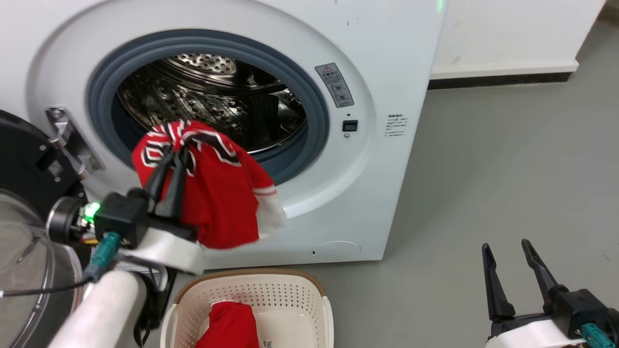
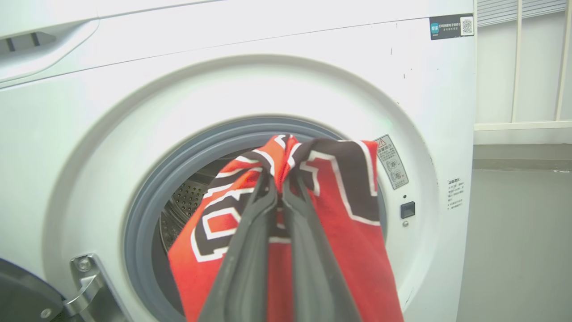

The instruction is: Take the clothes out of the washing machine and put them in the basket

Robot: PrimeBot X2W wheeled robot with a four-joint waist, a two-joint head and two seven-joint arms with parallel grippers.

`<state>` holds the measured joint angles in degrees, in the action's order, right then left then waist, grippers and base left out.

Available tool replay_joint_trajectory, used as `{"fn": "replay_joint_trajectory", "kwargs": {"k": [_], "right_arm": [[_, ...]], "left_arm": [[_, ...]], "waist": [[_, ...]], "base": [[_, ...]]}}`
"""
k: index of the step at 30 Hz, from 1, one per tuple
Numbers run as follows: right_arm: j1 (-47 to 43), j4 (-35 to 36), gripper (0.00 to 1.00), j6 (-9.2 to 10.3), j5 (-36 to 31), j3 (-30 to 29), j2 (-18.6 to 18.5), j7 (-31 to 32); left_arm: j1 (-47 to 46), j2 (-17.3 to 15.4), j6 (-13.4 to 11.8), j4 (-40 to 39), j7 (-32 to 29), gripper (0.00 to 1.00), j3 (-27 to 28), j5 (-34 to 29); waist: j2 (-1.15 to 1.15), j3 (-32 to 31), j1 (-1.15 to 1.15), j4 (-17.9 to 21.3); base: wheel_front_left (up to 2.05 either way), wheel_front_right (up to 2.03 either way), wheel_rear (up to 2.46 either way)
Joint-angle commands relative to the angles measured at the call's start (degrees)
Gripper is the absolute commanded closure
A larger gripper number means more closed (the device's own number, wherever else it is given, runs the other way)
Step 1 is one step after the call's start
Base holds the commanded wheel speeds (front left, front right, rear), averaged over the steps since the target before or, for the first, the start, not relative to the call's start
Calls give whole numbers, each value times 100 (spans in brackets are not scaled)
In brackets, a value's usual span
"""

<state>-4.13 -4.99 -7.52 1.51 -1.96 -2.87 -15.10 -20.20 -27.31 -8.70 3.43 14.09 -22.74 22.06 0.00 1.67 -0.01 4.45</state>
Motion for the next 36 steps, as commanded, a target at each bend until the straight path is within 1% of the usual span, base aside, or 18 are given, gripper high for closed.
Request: {"fn": "replay_joint_trajectory", "kwargs": {"k": [1,5,7,10,13,17,23,25,26,36], "right_arm": [[-69,15,0,6,-14,-17,-1,-9],[-46,39,0,6,-25,-20,-1,-10],[-11,53,0,6,-29,2,-1,-9],[87,54,0,6,-51,44,-1,-9],[199,80,0,6,-49,66,-1,-10],[356,68,0,6,-33,20,-1,-10],[600,124,0,6,21,16,-1,-10],[668,145,0,6,32,16,0,-10],[668,145,0,6,32,16,0,-10],[1077,335,0,6,129,50,1,-10]], "left_arm": [[219,-60,-36,-252,-133,100,-80,-30],[568,-173,-33,-694,-499,100,-302,-59],[735,-208,-9,-777,-657,100,-419,-29],[910,-203,59,-703,-788,100,-577,11],[976,-154,157,-448,-837,100,-736,26],[939,2,358,211,-803,100,-971,62],[523,322,685,1316,-610,100,-1260,12],[317,430,772,1712,-553,100,-1329,-36],[317,430,772,1712,-553,100,-1329,-36],[-804,828,1165,3744,-321,100,-1619,-276]], "waist": [[0,-35,1,-88],[0,54,1,-164],[0,150,1,-181],[0,337,1,-175],[0,582,1,-136],[0,967,1,-33],[0,1587,1,132],[0,1826,1,183],[0,1826,1,183],[0,2994,1,512]], "base": [[0,0,0],[0,0,0],[0,0,0],[0,0,0],[0,0,0],[0,0,0],[0,0,0],[0,0,0],[0,0,0],[0,0,0]]}}
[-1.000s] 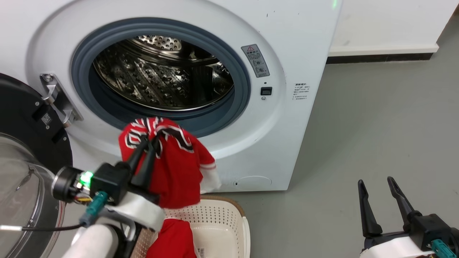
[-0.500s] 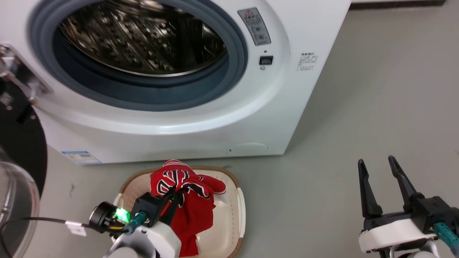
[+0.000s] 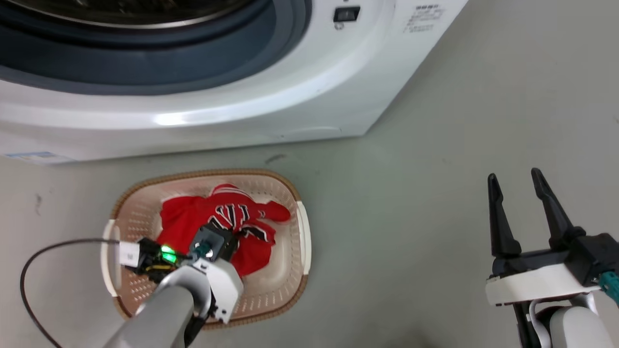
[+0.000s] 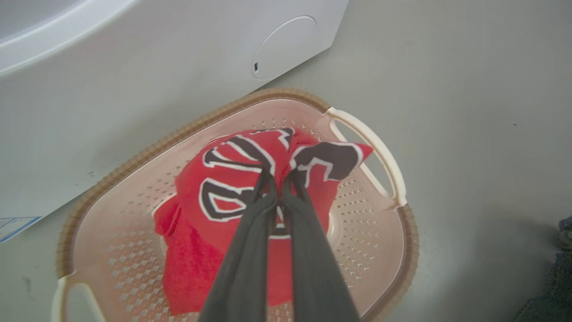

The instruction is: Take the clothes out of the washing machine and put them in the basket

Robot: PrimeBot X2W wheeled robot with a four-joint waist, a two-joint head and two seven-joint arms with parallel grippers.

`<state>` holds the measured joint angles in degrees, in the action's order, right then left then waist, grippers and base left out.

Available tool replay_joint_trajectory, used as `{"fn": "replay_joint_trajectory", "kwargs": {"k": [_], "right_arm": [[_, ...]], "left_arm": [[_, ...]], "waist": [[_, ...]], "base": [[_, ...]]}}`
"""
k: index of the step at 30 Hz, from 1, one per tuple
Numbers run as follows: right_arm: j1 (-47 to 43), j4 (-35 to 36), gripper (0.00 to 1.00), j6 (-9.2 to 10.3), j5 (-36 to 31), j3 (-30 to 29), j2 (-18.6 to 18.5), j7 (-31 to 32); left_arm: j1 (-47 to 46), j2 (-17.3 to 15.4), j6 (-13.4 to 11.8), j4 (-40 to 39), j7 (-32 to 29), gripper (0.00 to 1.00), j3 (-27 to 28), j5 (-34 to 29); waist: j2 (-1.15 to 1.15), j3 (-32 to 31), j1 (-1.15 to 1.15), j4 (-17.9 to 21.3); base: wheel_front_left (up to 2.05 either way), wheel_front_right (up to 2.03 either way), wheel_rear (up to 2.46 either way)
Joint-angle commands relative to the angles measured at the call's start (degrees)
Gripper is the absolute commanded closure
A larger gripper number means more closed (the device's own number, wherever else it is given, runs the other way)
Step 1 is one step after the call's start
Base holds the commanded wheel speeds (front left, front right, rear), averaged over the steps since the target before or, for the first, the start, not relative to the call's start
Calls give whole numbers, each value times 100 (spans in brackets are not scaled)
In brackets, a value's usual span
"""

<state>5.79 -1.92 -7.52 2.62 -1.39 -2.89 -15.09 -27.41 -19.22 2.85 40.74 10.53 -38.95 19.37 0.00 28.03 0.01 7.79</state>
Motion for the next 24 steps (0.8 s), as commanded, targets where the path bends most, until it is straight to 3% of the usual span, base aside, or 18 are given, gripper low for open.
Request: {"fn": "replay_joint_trajectory", "kwargs": {"k": [1,13,24], "right_arm": [[113,50,0,6,34,-16,3,-11],[398,287,0,6,252,201,4,-11],[472,479,0,6,336,186,4,-11]], "left_arm": [[-226,58,36,183,53,100,15,10],[-1613,433,294,2143,141,100,-154,-69],[-2177,593,340,3000,257,100,-192,-7]], "waist": [[0,495,-1,208],[0,1566,-1,442],[0,2001,-1,553]], "base": [[0,0,0],[0,0,0],[0,0,0]]}}
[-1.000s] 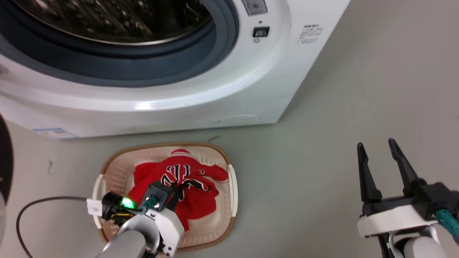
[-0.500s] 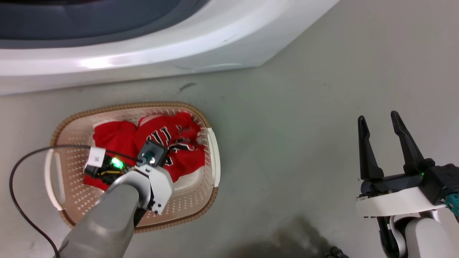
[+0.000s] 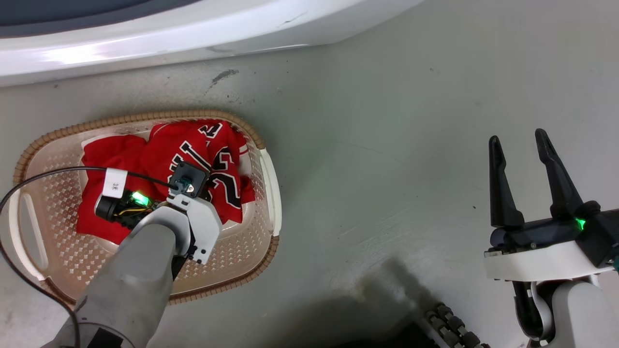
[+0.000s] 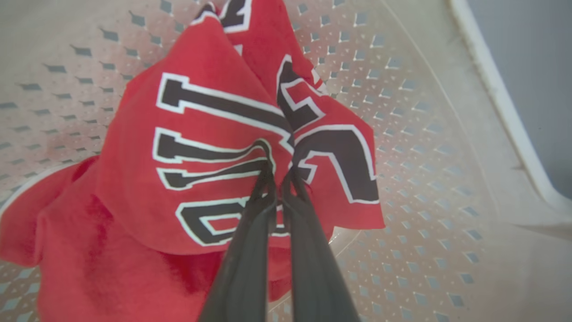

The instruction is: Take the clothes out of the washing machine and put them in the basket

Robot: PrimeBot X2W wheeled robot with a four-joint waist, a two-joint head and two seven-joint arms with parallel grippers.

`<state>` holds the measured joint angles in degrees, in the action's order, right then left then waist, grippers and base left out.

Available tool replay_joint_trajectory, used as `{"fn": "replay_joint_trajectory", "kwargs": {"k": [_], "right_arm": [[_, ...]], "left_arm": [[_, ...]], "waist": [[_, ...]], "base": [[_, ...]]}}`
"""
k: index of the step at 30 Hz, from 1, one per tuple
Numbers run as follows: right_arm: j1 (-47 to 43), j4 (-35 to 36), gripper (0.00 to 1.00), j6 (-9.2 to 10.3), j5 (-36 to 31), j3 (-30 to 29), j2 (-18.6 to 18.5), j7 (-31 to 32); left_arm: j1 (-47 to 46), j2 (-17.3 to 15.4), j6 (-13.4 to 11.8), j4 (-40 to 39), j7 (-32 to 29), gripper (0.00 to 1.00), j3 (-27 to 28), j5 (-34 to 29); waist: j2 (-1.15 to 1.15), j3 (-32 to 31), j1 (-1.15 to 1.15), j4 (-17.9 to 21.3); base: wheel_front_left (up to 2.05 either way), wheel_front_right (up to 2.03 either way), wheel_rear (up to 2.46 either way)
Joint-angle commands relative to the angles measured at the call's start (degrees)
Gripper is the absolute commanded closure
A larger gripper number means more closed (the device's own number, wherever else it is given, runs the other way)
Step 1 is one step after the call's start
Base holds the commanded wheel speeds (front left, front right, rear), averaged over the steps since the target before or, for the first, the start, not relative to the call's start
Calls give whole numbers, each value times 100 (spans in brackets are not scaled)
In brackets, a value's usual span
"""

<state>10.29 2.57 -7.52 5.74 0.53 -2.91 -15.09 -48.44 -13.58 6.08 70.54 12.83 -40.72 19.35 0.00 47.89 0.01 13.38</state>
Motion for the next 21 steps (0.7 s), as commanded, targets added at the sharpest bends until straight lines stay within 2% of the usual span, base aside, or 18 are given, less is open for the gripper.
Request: {"fn": "replay_joint_trajectory", "kwargs": {"k": [1,2,3,8,13,21], "right_arm": [[28,34,0,6,8,-15,5,-11],[47,25,0,6,-11,-12,5,-11],[75,7,0,6,-25,-14,4,-11],[147,-117,0,6,-46,-27,3,-11],[4,-272,0,6,-164,-165,4,-10],[-194,-535,0,6,-170,-282,3,-11]], "left_arm": [[-98,43,-33,47,57,100,-12,1],[-104,58,-70,71,80,54,2,21],[-96,81,-105,89,102,0,18,49],[27,199,-112,145,172,0,-66,-3],[221,361,-44,-102,238,0,-36,96],[953,122,-57,-1520,237,0,178,-26]], "waist": [[0,15,-1,-21],[0,2,-1,-34],[0,-22,-1,-45],[0,-311,-1,-124],[0,-926,-1,-335],[0,-2166,-1,-543]], "base": [[0,0,0],[0,0,0],[0,0,0],[0,0,0],[0,0,0],[0,0,0]]}}
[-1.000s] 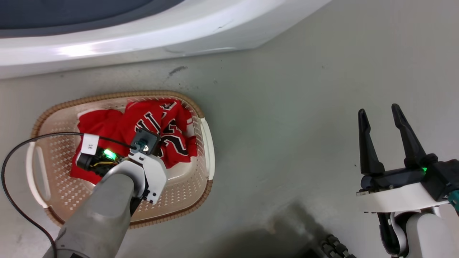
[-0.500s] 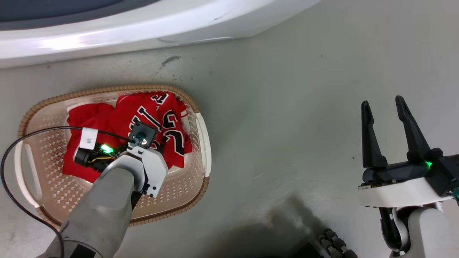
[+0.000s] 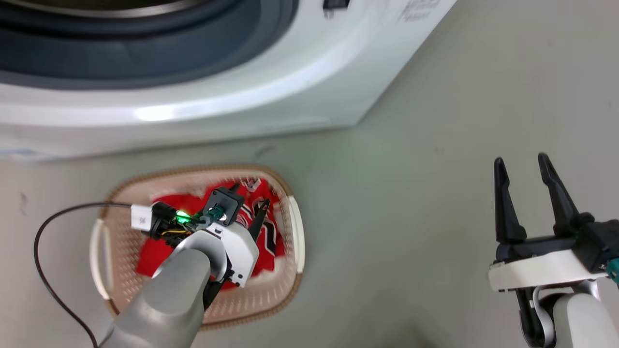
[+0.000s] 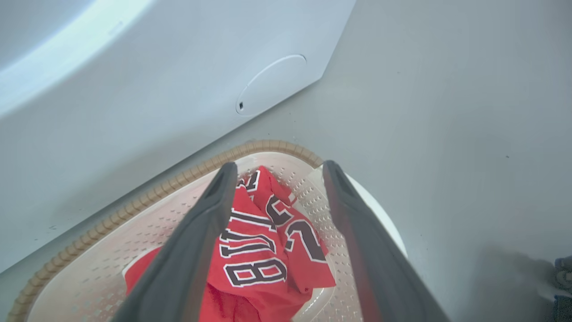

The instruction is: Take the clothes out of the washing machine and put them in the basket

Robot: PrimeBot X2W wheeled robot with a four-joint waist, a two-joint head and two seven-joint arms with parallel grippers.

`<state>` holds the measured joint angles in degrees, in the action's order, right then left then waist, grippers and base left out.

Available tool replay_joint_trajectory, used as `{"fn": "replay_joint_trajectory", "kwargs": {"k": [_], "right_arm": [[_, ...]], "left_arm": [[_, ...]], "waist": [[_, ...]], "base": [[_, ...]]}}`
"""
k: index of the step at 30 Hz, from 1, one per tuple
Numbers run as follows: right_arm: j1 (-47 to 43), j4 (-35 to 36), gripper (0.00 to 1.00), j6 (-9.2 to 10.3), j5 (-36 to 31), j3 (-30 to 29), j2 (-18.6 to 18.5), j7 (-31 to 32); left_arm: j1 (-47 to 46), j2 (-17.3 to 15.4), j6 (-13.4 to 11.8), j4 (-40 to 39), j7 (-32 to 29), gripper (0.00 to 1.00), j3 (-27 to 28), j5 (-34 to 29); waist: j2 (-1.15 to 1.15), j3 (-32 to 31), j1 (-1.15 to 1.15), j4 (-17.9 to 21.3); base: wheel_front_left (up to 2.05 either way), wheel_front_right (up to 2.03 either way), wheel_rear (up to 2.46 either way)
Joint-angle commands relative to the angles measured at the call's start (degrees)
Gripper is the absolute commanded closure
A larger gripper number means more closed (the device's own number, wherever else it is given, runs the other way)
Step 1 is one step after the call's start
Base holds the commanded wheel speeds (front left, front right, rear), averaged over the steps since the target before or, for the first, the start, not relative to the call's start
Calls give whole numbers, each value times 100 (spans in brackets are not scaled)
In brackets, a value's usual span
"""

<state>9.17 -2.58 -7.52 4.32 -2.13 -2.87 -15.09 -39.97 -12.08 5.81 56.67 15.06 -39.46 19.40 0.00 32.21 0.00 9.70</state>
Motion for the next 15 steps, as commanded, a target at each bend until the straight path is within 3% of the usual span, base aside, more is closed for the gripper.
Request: {"fn": "replay_joint_trajectory", "kwargs": {"k": [1,9,15], "right_arm": [[-135,-40,0,6,-51,-37,-2,-11],[-558,-187,0,6,-324,-232,-1,-11],[-799,-221,0,6,-292,-236,0,-11]], "left_arm": [[230,-63,-46,-332,14,0,124,-23],[1162,-309,-264,-1906,15,0,891,25],[2093,-469,-567,-3117,15,0,1813,57]], "waist": [[0,-764,0,-214],[0,-1899,0,-587],[0,-2542,0,-770]], "base": [[0,0,0],[0,0,0],[0,0,0]]}}
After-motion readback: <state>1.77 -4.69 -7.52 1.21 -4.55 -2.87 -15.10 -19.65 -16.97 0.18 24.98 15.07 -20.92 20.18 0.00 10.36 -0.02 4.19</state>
